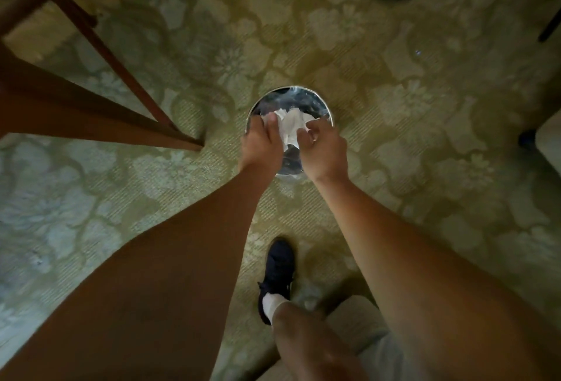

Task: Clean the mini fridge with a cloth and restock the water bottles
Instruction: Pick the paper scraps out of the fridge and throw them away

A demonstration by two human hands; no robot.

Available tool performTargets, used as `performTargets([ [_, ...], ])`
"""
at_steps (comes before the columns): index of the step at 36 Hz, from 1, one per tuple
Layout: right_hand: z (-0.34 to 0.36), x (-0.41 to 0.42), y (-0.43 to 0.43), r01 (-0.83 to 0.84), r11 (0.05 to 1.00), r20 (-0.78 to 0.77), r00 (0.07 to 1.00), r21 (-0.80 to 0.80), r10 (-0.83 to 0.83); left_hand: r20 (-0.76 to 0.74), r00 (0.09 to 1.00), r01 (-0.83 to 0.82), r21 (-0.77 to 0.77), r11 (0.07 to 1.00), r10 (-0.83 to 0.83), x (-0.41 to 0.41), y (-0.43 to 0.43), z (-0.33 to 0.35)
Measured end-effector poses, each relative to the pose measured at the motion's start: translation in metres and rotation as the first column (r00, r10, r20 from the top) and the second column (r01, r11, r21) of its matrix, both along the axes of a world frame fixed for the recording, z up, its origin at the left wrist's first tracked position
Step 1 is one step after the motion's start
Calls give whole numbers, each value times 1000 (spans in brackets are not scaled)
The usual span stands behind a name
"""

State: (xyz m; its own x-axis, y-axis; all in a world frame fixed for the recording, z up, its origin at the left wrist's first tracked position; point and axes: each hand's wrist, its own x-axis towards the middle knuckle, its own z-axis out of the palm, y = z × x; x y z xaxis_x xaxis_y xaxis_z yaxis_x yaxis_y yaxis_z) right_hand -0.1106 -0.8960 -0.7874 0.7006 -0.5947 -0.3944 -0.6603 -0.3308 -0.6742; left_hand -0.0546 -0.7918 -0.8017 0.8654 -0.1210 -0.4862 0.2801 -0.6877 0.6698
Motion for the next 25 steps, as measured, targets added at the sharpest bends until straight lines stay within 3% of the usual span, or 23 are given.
performTargets([
  [9, 23, -7, 7, -7, 999, -24, 1000, 44, 8, -13, 997, 83, 16, 996, -82, 1, 6, 25],
  [25, 207, 4, 141, -220, 975, 169, 960, -34, 222, 241, 968, 65, 2, 998, -63, -11, 141, 217],
])
